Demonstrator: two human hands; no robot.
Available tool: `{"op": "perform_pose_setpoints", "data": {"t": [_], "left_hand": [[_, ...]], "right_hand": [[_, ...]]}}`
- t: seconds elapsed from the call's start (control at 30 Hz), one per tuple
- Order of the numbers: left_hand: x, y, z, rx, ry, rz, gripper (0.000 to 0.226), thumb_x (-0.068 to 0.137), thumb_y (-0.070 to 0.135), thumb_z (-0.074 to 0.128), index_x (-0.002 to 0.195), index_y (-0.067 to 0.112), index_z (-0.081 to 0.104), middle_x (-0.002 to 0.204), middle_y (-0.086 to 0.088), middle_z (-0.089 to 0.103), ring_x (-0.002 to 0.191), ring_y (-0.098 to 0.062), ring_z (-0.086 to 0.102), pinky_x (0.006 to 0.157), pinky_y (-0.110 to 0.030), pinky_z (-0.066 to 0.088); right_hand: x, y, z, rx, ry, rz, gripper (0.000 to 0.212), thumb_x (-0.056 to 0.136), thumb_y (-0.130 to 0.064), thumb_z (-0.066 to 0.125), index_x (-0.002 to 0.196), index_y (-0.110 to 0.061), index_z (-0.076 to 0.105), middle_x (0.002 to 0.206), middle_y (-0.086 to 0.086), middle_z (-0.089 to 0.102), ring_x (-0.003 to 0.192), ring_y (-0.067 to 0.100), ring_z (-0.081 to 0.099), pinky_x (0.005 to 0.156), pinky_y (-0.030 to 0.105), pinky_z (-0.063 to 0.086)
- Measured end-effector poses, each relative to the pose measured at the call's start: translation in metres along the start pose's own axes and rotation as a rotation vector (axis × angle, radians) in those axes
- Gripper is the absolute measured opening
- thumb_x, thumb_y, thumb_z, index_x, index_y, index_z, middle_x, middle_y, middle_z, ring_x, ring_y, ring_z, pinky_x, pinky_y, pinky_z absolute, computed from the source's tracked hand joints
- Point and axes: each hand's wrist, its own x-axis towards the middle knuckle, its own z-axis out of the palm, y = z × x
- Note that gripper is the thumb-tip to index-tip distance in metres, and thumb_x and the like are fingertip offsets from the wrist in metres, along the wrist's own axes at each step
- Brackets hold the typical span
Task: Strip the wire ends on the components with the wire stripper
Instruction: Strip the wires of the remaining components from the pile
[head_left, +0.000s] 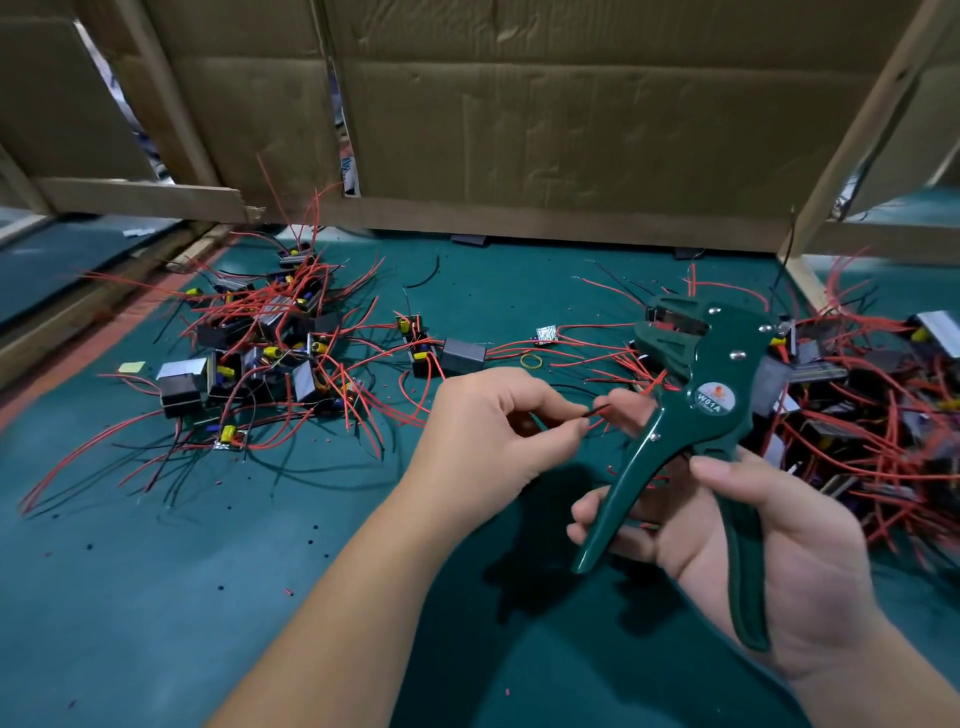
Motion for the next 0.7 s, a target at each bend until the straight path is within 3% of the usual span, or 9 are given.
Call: {"op": "perform_pose_setpoints", "data": {"t": [0.1, 0.2, 0.3, 0.4, 0.47, 0.57, 0.7], "left_hand": [[0.000, -0.002, 0.002, 0.090, 0.024, 0.107, 0.003, 0.073, 0.021, 0.074, 0.074, 0.019, 0.076, 0.061, 0.012, 0.061, 0.056, 0.001, 0.051, 0.056, -0.015, 0.037], [-0.001, -0.002, 0.001, 0.086, 0.039, 0.096, 0.004, 0.074, 0.023, 0.073, 0.073, 0.020, 0.076, 0.061, 0.012, 0.061, 0.057, 0.000, 0.052, 0.057, -0.014, 0.037], [-0.002, 0.001, 0.002, 0.038, 0.090, -0.003, 0.006, 0.074, 0.023, 0.072, 0.068, 0.023, 0.073, 0.061, 0.011, 0.065, 0.058, 0.001, 0.057, 0.057, -0.015, 0.043], [0.000, 0.007, 0.000, -0.306, 0.106, -0.215, 0.018, 0.084, 0.010, 0.067, 0.069, 0.019, 0.066, 0.060, 0.006, 0.063, 0.056, -0.010, 0.064, 0.053, -0.019, 0.050], [0.003, 0.009, -0.003, -0.497, 0.090, -0.336, 0.018, 0.091, 0.008, 0.057, 0.074, 0.015, 0.058, 0.062, 0.007, 0.061, 0.049, -0.010, 0.059, 0.047, -0.017, 0.044], [0.005, 0.010, -0.008, -0.470, 0.069, -0.348, 0.017, 0.093, 0.009, 0.054, 0.077, 0.015, 0.055, 0.066, 0.004, 0.066, 0.042, -0.008, 0.047, 0.043, -0.016, 0.038], [0.004, 0.009, -0.009, -0.393, 0.035, -0.310, 0.013, 0.092, 0.013, 0.060, 0.079, 0.016, 0.060, 0.062, 0.002, 0.068, 0.038, -0.008, 0.046, 0.038, -0.015, 0.035]], "right_hand": [[0.001, -0.002, 0.000, -0.009, -0.001, 0.006, 0.082, 0.051, -0.023, 0.085, 0.125, 0.002, 0.057, 0.106, 0.030, 0.062, 0.076, 0.050, 0.062, 0.075, 0.062, 0.051], [0.001, -0.002, -0.001, -0.013, 0.008, 0.022, 0.086, 0.049, -0.024, 0.086, 0.126, 0.001, 0.057, 0.104, 0.031, 0.061, 0.075, 0.049, 0.063, 0.072, 0.059, 0.052], [0.001, -0.001, -0.001, -0.003, 0.014, 0.024, 0.087, 0.046, -0.024, 0.087, 0.125, 0.001, 0.058, 0.103, 0.028, 0.063, 0.074, 0.049, 0.063, 0.070, 0.058, 0.052], [0.000, -0.001, -0.001, -0.005, 0.020, 0.008, 0.086, 0.046, -0.023, 0.087, 0.122, 0.003, 0.059, 0.113, 0.027, 0.061, 0.073, 0.048, 0.063, 0.071, 0.060, 0.052], [0.000, -0.003, -0.001, 0.009, 0.021, -0.010, 0.084, 0.046, -0.022, 0.086, 0.121, 0.004, 0.059, 0.119, 0.025, 0.058, 0.073, 0.048, 0.063, 0.072, 0.062, 0.052], [-0.002, -0.008, -0.004, 0.033, 0.014, -0.040, 0.089, 0.046, -0.022, 0.086, 0.125, 0.004, 0.055, 0.123, 0.020, 0.058, 0.075, 0.047, 0.064, 0.073, 0.060, 0.052], [-0.002, -0.011, -0.005, 0.025, 0.010, -0.078, 0.095, 0.048, -0.024, 0.084, 0.132, 0.003, 0.049, 0.130, 0.019, 0.055, 0.077, 0.045, 0.064, 0.074, 0.058, 0.053]]}}
